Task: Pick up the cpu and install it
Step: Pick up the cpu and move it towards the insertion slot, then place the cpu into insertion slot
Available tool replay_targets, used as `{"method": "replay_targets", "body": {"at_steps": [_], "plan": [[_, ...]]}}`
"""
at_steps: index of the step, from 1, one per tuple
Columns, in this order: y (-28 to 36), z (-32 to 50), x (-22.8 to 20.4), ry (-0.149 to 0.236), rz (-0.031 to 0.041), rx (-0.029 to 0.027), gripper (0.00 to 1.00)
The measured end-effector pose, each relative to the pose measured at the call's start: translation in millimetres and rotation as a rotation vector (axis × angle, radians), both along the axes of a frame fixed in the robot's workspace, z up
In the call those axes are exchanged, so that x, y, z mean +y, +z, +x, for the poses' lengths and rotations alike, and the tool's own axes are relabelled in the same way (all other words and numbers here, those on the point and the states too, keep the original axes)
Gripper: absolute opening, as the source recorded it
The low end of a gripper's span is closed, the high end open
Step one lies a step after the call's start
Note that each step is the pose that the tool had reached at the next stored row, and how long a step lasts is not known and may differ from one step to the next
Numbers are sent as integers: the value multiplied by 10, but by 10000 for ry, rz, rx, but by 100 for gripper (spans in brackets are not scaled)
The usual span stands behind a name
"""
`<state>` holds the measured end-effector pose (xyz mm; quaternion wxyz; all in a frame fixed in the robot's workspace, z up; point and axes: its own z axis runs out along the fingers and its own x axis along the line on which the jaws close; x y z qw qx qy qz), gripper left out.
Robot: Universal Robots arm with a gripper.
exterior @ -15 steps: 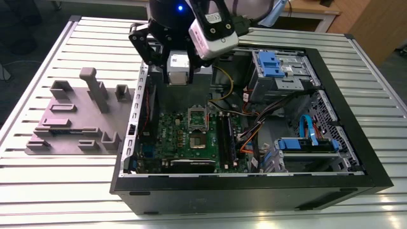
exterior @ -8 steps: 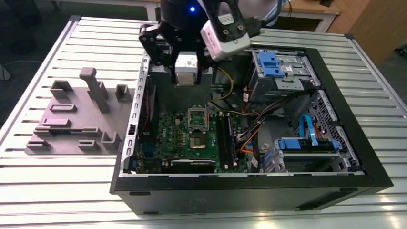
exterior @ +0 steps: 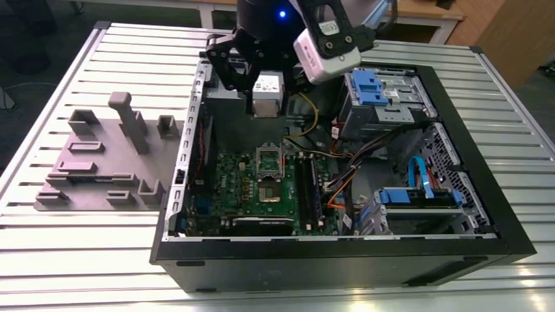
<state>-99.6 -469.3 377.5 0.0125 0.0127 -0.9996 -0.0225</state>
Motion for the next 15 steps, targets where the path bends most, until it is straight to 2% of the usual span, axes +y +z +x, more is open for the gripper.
{"method": "replay_targets", "body": {"at_steps": [6, 15], "plan": [[0, 123, 0, 1, -1, 0, 47], [0, 136, 0, -1, -1, 1, 47]]}}
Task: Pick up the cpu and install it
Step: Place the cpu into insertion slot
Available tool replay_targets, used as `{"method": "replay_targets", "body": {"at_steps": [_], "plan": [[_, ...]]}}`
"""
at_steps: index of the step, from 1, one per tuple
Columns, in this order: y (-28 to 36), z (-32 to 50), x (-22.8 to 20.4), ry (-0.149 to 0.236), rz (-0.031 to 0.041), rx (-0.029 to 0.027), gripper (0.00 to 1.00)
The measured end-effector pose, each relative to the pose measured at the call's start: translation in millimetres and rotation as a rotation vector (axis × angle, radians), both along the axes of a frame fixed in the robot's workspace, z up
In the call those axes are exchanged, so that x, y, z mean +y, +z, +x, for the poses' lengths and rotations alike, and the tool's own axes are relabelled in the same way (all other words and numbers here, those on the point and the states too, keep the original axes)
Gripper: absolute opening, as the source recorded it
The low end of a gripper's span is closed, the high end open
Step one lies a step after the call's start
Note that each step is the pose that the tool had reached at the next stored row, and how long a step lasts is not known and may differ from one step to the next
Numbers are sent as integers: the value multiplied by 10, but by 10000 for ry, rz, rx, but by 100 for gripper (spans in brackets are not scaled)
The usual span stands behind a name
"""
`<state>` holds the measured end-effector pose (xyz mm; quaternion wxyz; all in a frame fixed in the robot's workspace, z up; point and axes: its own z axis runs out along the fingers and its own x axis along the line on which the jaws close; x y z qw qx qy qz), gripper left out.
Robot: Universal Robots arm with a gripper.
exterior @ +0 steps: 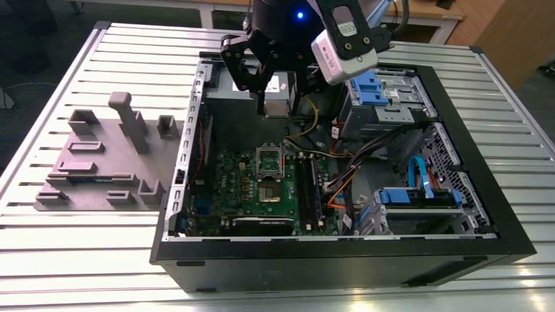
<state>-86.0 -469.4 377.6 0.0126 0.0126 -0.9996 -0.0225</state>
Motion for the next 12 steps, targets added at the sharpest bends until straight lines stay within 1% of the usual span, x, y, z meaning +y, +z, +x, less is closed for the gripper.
{"method": "replay_targets", "body": {"at_steps": [6, 8, 11, 12], "plan": [[0, 1, 0, 0, 0, -1, 47], [-27, 3, 6, -40, 3, -2, 47], [-80, 2, 6, -401, 0, 1, 47], [-100, 8, 5, -446, 1, -1, 47]]}}
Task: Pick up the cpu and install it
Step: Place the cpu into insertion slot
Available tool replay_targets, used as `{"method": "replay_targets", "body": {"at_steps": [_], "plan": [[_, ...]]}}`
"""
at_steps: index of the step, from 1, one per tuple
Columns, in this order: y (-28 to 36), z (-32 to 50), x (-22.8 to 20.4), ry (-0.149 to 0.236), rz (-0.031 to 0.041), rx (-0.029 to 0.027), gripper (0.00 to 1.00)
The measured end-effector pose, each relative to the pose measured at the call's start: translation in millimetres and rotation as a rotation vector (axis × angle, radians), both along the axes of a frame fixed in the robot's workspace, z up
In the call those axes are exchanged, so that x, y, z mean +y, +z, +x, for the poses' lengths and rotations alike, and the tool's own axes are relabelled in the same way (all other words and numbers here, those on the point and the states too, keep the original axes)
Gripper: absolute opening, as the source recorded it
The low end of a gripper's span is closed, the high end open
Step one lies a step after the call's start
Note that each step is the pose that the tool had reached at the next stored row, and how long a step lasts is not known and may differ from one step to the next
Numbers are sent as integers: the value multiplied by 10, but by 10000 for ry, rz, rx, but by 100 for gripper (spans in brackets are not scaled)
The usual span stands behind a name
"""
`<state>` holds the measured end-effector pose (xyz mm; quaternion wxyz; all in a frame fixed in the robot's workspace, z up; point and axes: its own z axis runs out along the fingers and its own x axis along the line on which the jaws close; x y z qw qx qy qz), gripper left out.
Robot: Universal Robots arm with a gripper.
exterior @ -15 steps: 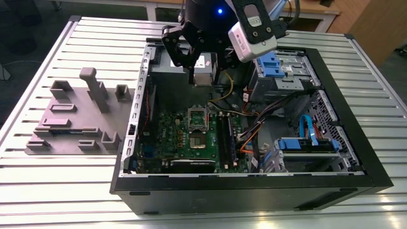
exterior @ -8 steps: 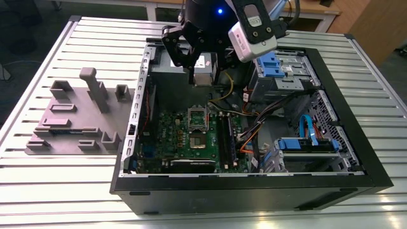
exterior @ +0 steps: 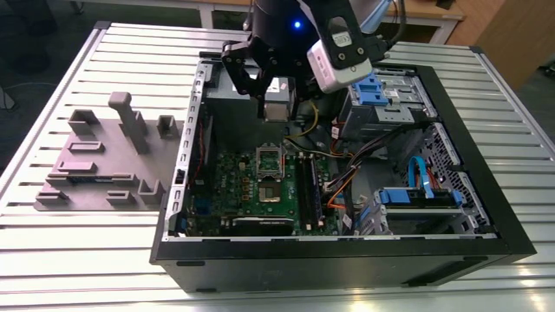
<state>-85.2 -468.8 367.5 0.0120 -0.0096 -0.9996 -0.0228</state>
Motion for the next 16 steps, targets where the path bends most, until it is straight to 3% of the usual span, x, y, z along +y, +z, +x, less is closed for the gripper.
{"method": "replay_targets", "body": {"at_steps": [7, 16], "plan": [[-119, 12, -50, -3, 2, -1, 47], [-123, 12, -50, -4, -7, 0, 47]]}}
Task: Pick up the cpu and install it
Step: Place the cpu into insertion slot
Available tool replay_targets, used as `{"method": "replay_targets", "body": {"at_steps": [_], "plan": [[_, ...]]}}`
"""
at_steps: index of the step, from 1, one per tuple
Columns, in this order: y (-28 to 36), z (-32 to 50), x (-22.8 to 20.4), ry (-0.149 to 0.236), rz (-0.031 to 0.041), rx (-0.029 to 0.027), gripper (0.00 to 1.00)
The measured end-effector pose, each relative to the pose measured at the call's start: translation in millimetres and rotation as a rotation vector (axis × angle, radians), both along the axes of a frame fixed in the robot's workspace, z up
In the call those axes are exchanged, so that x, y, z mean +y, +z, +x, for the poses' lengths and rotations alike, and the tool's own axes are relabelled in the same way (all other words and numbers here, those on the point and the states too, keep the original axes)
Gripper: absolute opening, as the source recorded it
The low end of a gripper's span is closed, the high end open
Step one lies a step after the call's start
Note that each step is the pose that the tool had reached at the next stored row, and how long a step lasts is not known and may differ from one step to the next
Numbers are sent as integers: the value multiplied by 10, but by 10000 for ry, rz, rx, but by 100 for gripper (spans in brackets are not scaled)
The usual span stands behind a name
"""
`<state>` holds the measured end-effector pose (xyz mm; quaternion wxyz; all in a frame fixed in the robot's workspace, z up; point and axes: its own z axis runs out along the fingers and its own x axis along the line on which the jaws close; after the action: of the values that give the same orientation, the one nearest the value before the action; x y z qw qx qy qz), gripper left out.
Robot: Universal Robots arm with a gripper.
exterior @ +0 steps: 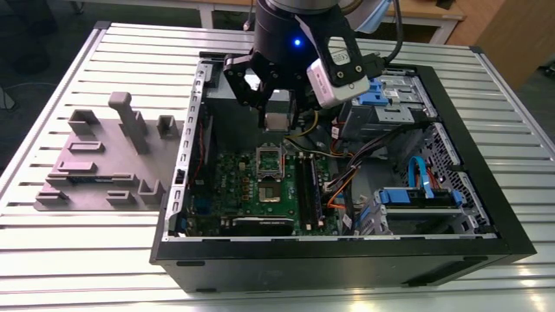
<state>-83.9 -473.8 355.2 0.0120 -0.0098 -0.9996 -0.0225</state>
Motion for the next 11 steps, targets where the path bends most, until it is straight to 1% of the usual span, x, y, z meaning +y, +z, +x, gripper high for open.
{"method": "replay_targets", "body": {"at_steps": [8, 11], "plan": [[0, 0, 0, 0, -2, 0, 47], [-14, 0, 0, 0, -1, 0, 47]]}}
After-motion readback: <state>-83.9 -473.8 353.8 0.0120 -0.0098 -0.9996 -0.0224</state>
